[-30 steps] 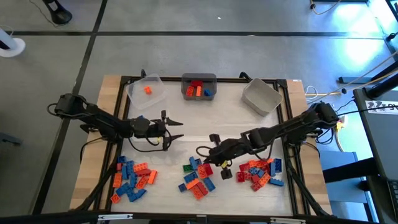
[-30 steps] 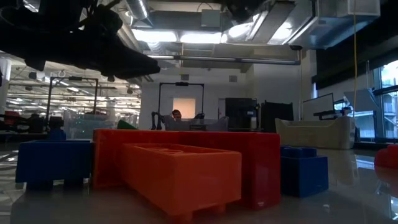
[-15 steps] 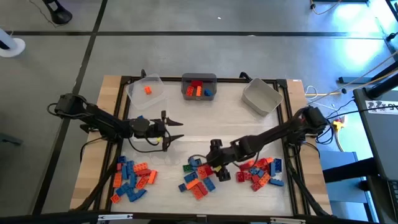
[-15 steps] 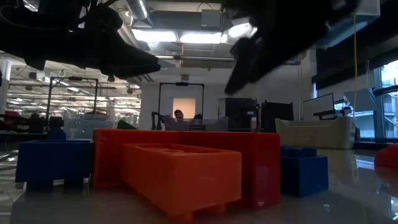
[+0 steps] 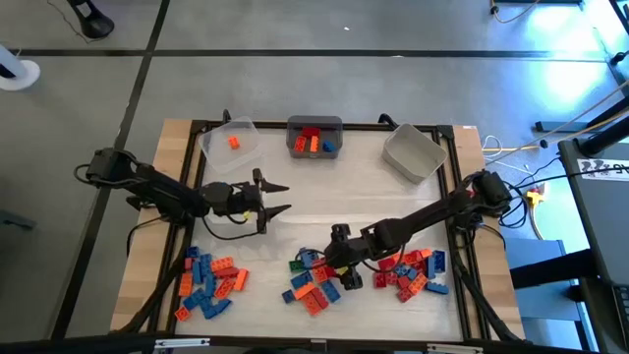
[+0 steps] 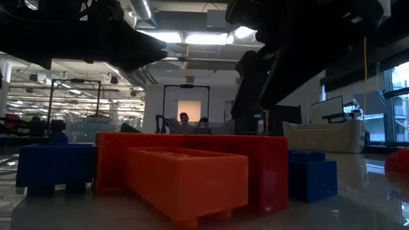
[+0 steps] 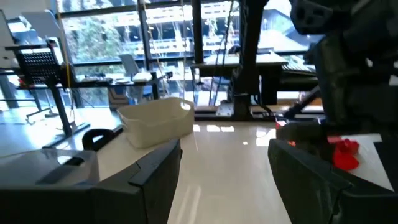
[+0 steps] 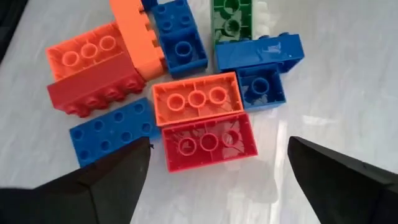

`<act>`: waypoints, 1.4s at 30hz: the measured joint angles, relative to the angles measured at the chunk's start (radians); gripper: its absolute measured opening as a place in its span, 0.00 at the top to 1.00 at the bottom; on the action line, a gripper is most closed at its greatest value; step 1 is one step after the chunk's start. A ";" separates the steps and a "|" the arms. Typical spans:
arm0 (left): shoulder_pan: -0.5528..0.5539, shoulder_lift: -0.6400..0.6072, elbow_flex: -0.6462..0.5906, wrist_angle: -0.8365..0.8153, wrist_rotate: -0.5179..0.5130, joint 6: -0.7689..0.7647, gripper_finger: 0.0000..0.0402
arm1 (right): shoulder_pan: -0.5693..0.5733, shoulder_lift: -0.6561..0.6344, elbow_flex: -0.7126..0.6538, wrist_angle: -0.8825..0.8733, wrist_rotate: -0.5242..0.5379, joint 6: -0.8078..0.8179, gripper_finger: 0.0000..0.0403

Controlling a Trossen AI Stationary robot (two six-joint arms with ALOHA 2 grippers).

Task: Sort blocks by size

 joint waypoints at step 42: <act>-0.019 0.000 0.001 -0.091 0.001 -0.087 0.43 | -0.009 0.143 0.002 0.104 0.070 -0.153 0.26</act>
